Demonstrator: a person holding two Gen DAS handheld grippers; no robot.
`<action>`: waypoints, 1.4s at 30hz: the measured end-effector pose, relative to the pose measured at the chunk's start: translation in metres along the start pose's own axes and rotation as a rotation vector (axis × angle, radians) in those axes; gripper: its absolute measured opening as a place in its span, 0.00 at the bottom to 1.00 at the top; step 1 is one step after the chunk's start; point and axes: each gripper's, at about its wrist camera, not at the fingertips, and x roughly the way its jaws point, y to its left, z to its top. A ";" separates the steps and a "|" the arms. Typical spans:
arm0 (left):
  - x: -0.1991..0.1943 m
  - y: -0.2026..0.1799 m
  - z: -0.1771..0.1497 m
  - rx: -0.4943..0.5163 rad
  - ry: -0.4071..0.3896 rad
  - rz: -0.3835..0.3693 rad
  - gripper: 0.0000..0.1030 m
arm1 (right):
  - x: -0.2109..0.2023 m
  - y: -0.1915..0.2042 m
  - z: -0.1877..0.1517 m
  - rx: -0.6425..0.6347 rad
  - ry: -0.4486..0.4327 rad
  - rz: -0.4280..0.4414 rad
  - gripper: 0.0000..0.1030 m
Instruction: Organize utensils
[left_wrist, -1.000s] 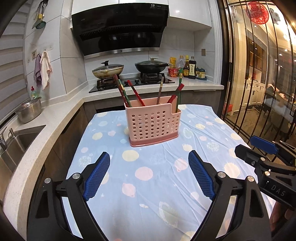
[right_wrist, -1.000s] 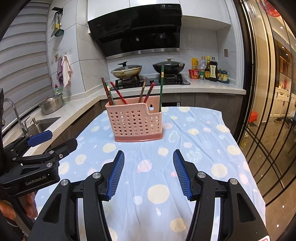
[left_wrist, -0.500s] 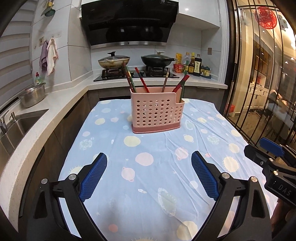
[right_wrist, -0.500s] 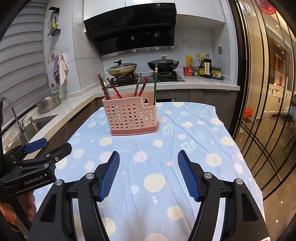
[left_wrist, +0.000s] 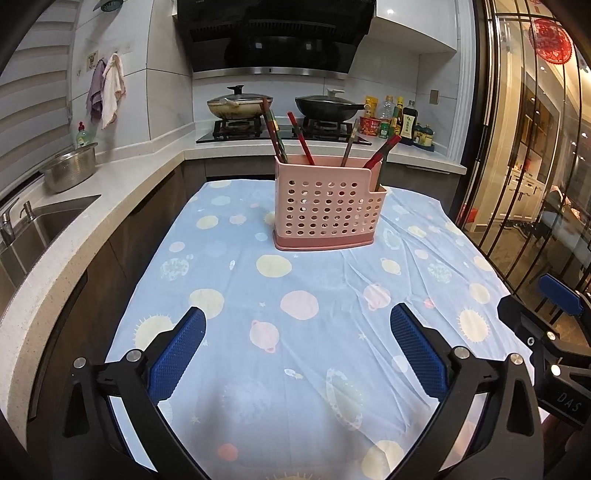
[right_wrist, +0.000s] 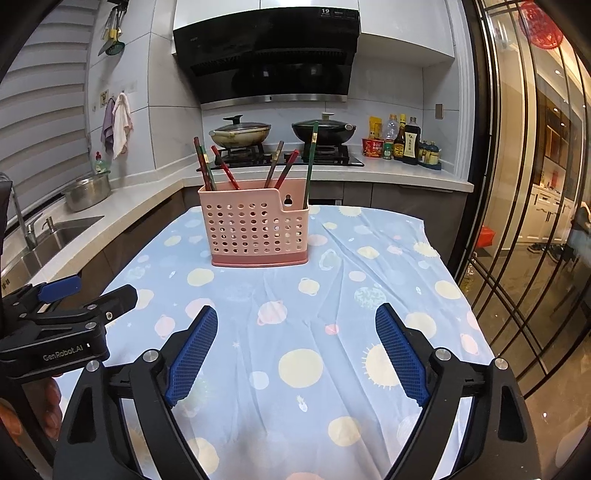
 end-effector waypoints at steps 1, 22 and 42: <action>0.001 0.000 0.000 -0.001 0.002 -0.002 0.93 | 0.001 0.000 0.000 -0.001 0.004 0.000 0.81; 0.016 -0.004 0.004 0.013 0.020 0.024 0.93 | 0.014 -0.017 0.001 0.088 0.014 0.032 0.94; 0.041 -0.010 0.016 0.042 0.001 0.079 0.93 | 0.042 -0.021 0.005 0.084 0.022 0.002 0.94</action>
